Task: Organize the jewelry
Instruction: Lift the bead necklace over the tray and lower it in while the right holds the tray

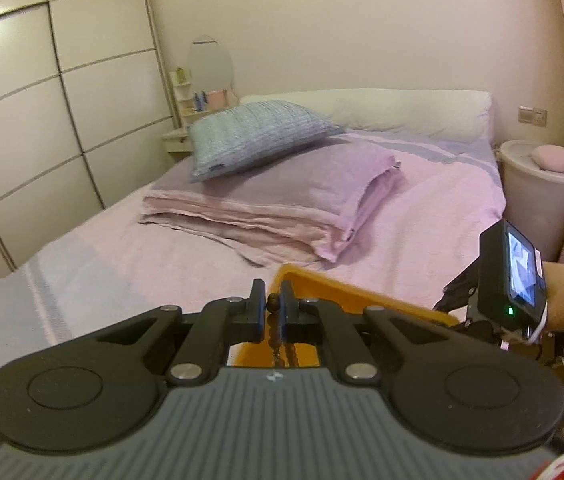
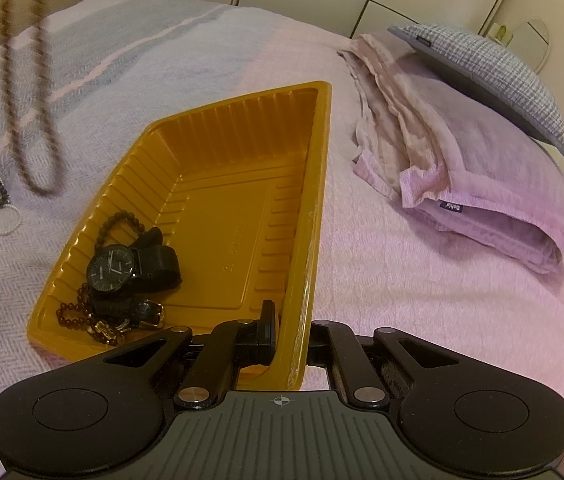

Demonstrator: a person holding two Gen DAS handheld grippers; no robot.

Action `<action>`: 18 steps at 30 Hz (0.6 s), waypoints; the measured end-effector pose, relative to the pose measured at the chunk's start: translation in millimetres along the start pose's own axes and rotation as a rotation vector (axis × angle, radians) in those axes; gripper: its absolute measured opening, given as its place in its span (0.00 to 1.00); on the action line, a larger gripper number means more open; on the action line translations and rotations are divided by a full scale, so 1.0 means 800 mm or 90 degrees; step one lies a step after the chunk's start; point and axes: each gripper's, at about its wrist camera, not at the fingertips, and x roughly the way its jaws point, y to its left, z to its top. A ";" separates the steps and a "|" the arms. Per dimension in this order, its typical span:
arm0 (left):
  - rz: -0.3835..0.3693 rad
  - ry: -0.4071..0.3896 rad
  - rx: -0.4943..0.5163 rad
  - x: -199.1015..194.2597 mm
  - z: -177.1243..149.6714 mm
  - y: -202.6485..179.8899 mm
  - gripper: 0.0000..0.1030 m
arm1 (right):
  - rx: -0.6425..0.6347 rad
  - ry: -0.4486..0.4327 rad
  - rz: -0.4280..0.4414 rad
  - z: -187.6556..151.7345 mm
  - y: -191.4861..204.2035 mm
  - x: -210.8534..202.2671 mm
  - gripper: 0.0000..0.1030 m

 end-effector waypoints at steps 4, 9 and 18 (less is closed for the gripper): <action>-0.008 0.023 0.003 0.054 0.000 -0.012 0.06 | 0.000 -0.001 0.001 0.000 0.000 0.000 0.06; 0.003 0.052 -0.012 0.117 -0.011 -0.016 0.06 | 0.002 -0.001 0.004 0.000 -0.003 0.002 0.06; -0.008 0.103 -0.031 0.176 -0.028 -0.013 0.06 | 0.002 -0.002 0.008 0.000 -0.004 0.003 0.06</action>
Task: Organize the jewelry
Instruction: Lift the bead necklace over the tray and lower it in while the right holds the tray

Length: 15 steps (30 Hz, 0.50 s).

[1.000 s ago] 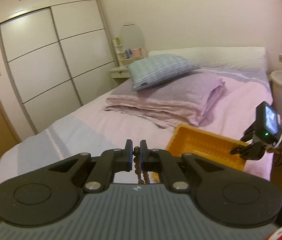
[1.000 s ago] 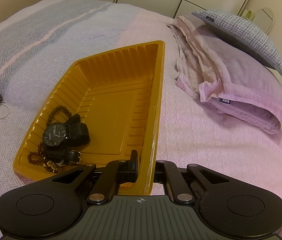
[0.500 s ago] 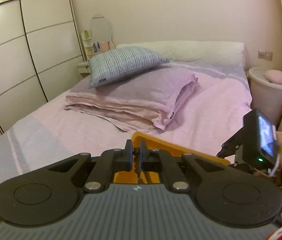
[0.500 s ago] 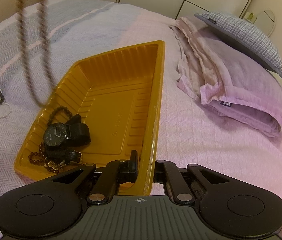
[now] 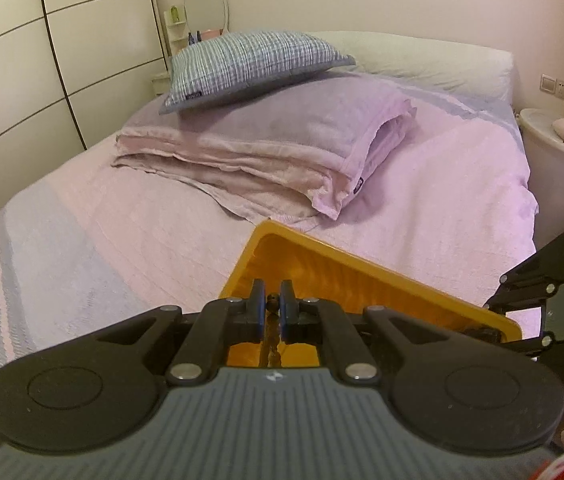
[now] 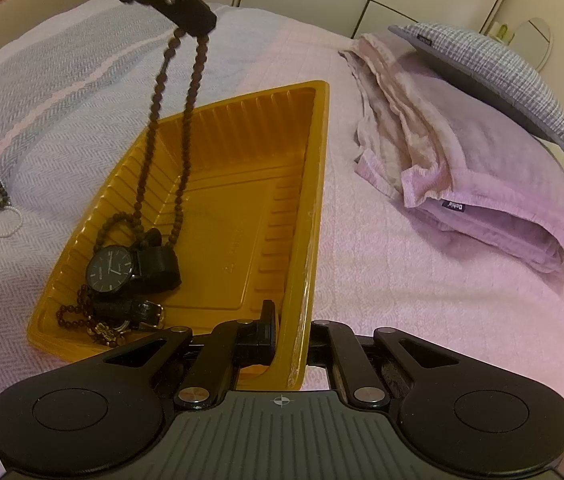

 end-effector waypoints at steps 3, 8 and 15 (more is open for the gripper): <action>-0.002 0.004 0.000 0.004 -0.001 0.001 0.06 | 0.001 0.000 0.001 -0.001 -0.001 0.001 0.06; -0.001 0.012 -0.004 0.009 -0.004 0.004 0.06 | 0.004 0.001 0.002 -0.002 -0.001 0.002 0.06; -0.014 0.021 -0.018 0.019 -0.006 0.005 0.06 | 0.005 0.002 0.002 -0.002 -0.001 0.001 0.06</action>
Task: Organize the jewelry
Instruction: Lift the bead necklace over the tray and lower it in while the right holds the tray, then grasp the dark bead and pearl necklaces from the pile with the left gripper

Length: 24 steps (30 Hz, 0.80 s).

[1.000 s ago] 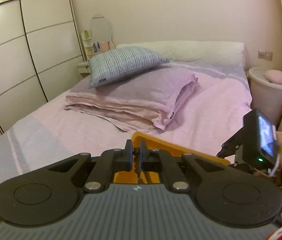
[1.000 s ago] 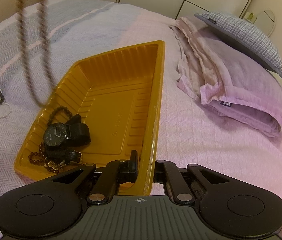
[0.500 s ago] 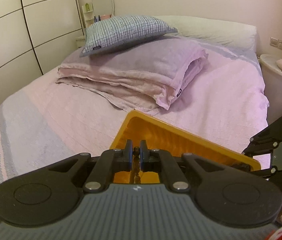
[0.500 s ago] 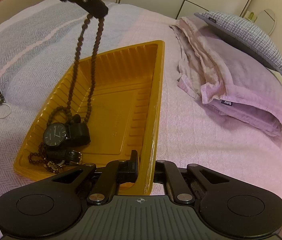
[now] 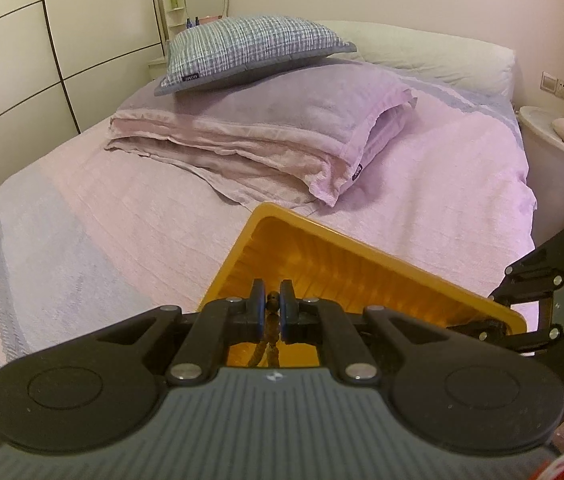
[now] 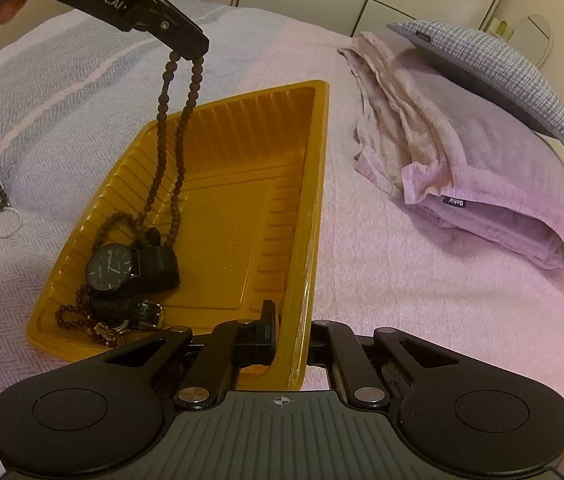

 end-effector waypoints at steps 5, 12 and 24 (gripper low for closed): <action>-0.006 0.001 -0.009 0.004 0.000 0.001 0.11 | 0.000 0.000 0.000 0.000 0.001 0.000 0.06; 0.005 -0.019 -0.018 -0.027 -0.004 0.016 0.17 | 0.000 0.001 -0.001 -0.001 0.001 0.000 0.06; 0.088 0.007 -0.069 -0.115 -0.099 0.089 0.22 | -0.004 -0.001 -0.006 -0.002 0.003 -0.002 0.06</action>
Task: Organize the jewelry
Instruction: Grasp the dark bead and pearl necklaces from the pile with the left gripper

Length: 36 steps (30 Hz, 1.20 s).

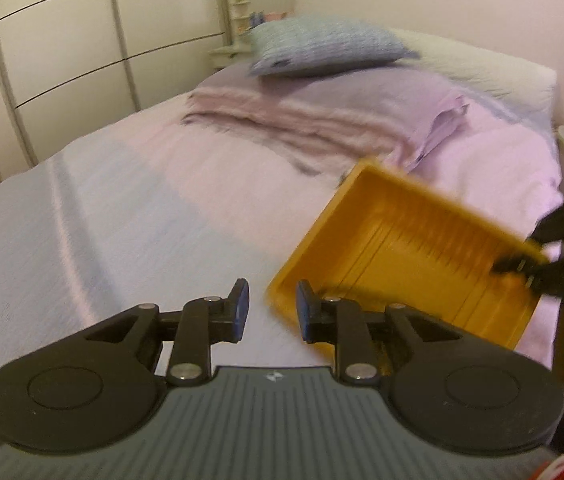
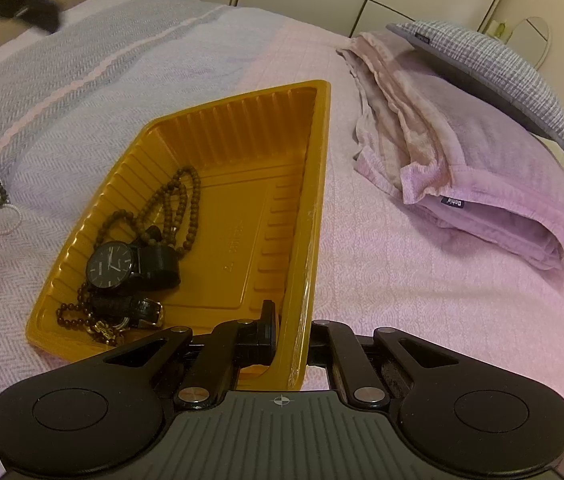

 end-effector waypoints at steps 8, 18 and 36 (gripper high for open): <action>0.051 0.050 -0.017 -0.025 -0.116 0.029 0.22 | -0.003 0.000 -0.002 0.000 0.000 0.000 0.06; 0.131 0.081 -0.081 -0.054 -0.220 0.066 0.22 | -0.002 0.002 -0.003 -0.001 0.001 0.000 0.06; 0.139 0.100 -0.177 -0.005 -0.245 0.079 0.07 | -0.002 0.011 -0.002 -0.002 0.001 0.002 0.06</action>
